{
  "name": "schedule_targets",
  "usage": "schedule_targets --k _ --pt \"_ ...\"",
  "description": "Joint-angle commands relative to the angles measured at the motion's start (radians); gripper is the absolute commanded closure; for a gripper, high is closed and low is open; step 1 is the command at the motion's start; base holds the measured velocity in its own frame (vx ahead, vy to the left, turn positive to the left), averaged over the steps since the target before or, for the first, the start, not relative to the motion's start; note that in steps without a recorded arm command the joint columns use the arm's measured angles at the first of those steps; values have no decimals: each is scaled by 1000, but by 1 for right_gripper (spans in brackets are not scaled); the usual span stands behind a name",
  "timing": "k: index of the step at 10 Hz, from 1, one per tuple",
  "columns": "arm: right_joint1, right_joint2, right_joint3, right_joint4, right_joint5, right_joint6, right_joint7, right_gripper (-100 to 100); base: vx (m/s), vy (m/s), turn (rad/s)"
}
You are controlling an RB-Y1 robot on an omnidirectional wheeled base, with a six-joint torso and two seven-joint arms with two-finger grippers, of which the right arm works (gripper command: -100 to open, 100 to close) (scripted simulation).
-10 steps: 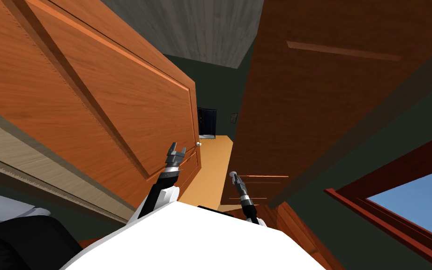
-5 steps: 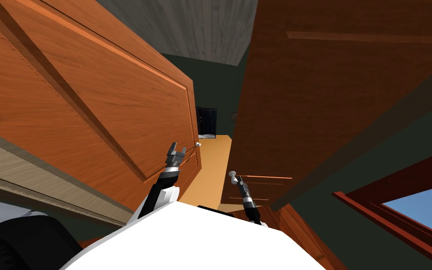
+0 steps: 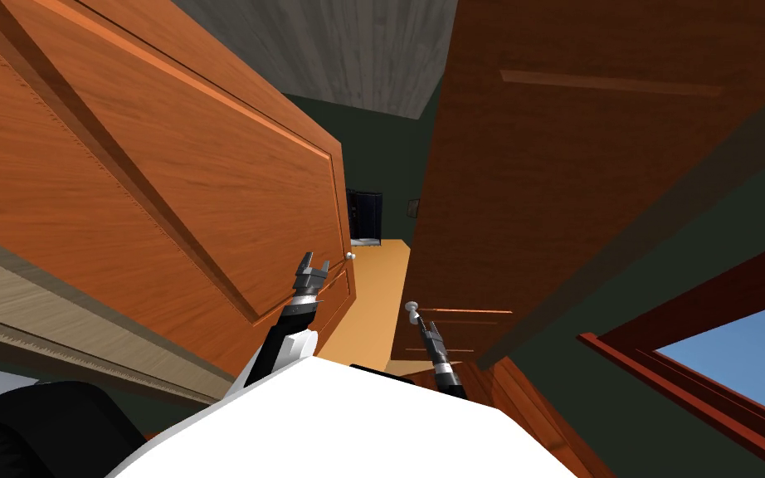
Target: Push the door open
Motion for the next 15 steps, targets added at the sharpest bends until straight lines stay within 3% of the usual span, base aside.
schedule_targets --k 1,2,3,5,6,7,8,10,11,13,14,15 --pt "32 1 3 -22 15 -5 48 -100 -4 13 -27" --pt "60 1 4 -38 28 -13 74 -100 -2 15 -65" --pt "60 1 4 -38 28 -13 86 -100 -2 13 -23" --pt "119 1 8 -72 54 -29 151 -100 -1 14 -50" --pt "119 1 8 -72 54 -29 166 -100 -4 17 -18" --pt "149 3 9 -89 68 -38 201 -100 -4 15 -32" --pt "149 3 9 -89 68 -38 207 -100 -3 12 -18" --pt "208 6 13 -122 94 -54 275 -100 -5 16 -52" --pt "208 6 13 -122 94 -54 286 -100 -4 16 -19" --pt "262 11 16 -153 118 -69 352 -100 -3 14 -43" --pt "262 11 16 -153 118 -69 360 -100 -4 13 -19" --pt "286 14 18 -167 129 -76 393 -100 -1 11 -23"
